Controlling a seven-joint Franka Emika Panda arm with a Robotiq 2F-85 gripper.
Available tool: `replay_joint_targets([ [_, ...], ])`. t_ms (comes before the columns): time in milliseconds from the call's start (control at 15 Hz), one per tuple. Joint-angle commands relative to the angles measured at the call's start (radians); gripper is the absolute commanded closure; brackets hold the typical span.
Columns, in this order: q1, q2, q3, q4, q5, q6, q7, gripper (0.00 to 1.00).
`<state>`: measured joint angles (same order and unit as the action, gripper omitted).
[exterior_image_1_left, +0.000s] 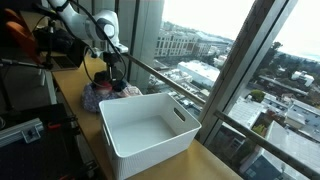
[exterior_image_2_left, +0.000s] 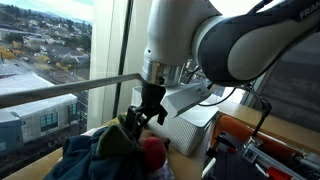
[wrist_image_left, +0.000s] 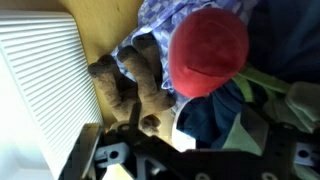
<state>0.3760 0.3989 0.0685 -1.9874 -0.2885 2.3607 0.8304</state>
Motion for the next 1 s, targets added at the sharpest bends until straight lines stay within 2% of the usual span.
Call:
replay_joint_targets([
  [0, -0.007, -0.102, -0.002, -0.018, -0.019, -0.051, -0.018, 0.0],
  [400, -0.007, -0.187, 0.037, -0.001, -0.041, -0.086, -0.007, 0.0],
  [933, 0.006, -0.188, 0.105, -0.007, -0.041, -0.075, -0.009, 0.0],
])
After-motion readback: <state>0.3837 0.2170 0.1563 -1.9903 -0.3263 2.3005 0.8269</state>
